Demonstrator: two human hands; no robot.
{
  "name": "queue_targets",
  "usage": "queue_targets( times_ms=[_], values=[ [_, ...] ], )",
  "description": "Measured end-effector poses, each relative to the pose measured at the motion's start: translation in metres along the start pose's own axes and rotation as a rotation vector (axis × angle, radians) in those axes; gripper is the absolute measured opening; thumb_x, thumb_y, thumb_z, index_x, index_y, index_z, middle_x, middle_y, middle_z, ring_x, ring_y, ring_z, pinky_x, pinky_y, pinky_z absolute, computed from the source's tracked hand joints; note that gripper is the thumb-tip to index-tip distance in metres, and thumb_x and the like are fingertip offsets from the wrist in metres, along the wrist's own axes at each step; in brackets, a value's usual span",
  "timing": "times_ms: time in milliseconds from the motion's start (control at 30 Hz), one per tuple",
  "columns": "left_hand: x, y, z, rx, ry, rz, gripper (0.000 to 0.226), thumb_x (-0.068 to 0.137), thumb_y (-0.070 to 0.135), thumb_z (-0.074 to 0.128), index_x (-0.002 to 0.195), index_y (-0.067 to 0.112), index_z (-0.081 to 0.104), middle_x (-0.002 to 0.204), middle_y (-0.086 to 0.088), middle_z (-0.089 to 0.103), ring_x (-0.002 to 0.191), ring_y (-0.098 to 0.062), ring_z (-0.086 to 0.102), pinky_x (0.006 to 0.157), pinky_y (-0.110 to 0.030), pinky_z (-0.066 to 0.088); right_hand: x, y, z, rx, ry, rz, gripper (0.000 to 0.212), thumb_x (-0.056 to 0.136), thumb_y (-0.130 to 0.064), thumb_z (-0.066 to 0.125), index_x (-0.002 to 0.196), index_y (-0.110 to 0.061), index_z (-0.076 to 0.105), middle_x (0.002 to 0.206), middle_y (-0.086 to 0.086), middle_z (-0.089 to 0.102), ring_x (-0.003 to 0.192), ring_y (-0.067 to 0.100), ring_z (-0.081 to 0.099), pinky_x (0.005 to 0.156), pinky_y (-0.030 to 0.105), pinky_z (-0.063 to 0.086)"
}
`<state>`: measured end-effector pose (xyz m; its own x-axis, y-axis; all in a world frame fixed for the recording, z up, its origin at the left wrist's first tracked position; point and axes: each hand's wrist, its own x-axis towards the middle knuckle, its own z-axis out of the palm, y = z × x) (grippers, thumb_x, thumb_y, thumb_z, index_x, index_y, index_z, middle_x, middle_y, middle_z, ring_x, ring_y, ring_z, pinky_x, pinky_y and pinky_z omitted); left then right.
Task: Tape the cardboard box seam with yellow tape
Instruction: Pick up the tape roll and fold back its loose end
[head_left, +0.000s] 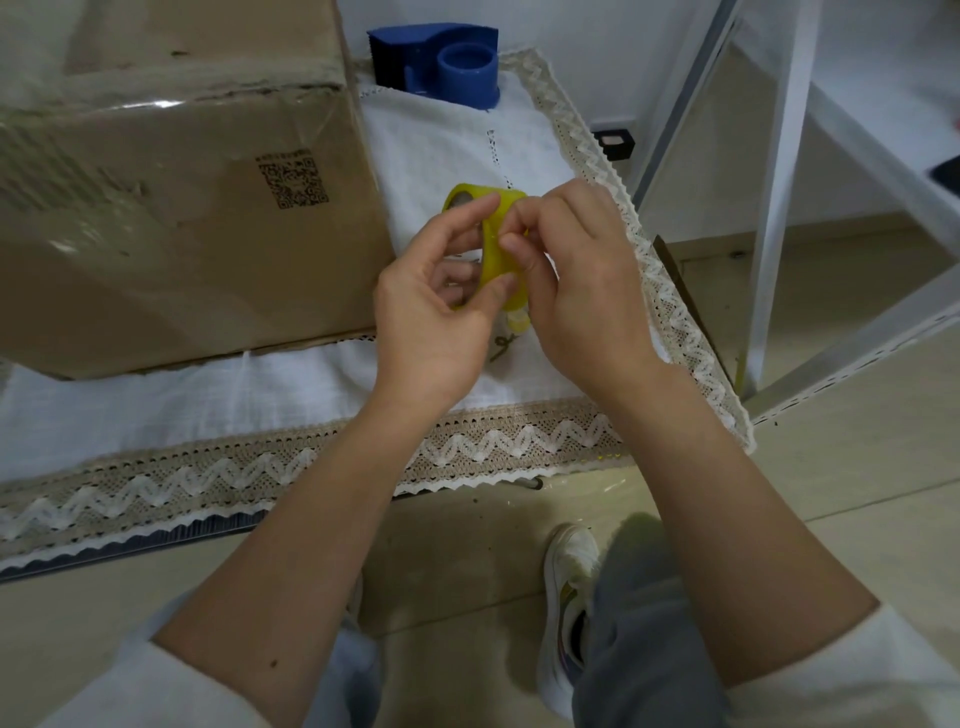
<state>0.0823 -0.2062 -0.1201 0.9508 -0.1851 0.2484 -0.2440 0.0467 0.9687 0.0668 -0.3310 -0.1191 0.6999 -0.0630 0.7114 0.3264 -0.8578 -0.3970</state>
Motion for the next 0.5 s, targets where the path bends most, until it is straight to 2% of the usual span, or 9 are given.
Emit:
queue_targets(
  times_ms=[167,233,300,433,500],
  values=[
    [-0.002,0.001,0.002,-0.026,-0.007,0.002,0.057,0.081,-0.013,0.071,0.121,0.026,0.059,0.099,0.006,0.064,0.073,-0.003,0.060,0.077,-0.017,0.055,-0.002,-0.001,-0.002,0.017,-0.007,0.012,0.010,0.095,-0.005,0.059,0.089,0.001,0.065,0.088,0.012,0.059,0.083,0.027,0.052,0.077,0.023,0.035],
    [-0.002,0.002,0.002,-0.008,0.000,0.012,0.048,0.082,-0.009,0.072,0.119,0.021,0.063,0.098,0.004,0.066,0.077,-0.007,0.063,0.080,-0.021,0.057,-0.002,0.001,-0.003,0.044,0.003,0.010,0.009,0.095,-0.005,0.060,0.090,0.001,0.066,0.088,0.010,0.059,0.084,0.026,0.054,0.078,0.023,0.039],
    [-0.001,0.001,0.003,0.017,0.022,0.033,0.042,0.083,-0.005,0.073,0.116,0.020,0.066,0.096,0.005,0.070,0.078,-0.006,0.065,0.078,-0.019,0.057,-0.004,0.001,-0.004,0.128,0.049,0.044,0.008,0.094,-0.005,0.063,0.092,-0.001,0.069,0.089,0.005,0.059,0.083,0.021,0.056,0.078,0.024,0.044],
    [0.002,-0.001,0.003,0.052,0.061,0.067,0.042,0.083,0.001,0.075,0.117,0.026,0.067,0.106,-0.010,0.072,0.088,-0.024,0.070,0.082,-0.024,0.058,-0.011,-0.012,-0.002,0.280,0.121,0.212,0.009,0.094,-0.004,0.065,0.100,-0.005,0.070,0.089,0.000,0.060,0.081,0.005,0.056,0.078,0.013,0.044],
    [0.002,-0.002,0.000,0.065,0.090,0.068,0.043,0.082,0.002,0.076,0.117,0.025,0.067,0.106,-0.010,0.072,0.085,-0.015,0.069,0.082,-0.020,0.057,-0.009,-0.017,-0.003,0.410,0.154,0.365,0.018,0.094,-0.005,0.065,0.110,-0.014,0.063,0.085,-0.003,0.061,0.078,0.006,0.059,0.077,0.017,0.048]
  ],
)
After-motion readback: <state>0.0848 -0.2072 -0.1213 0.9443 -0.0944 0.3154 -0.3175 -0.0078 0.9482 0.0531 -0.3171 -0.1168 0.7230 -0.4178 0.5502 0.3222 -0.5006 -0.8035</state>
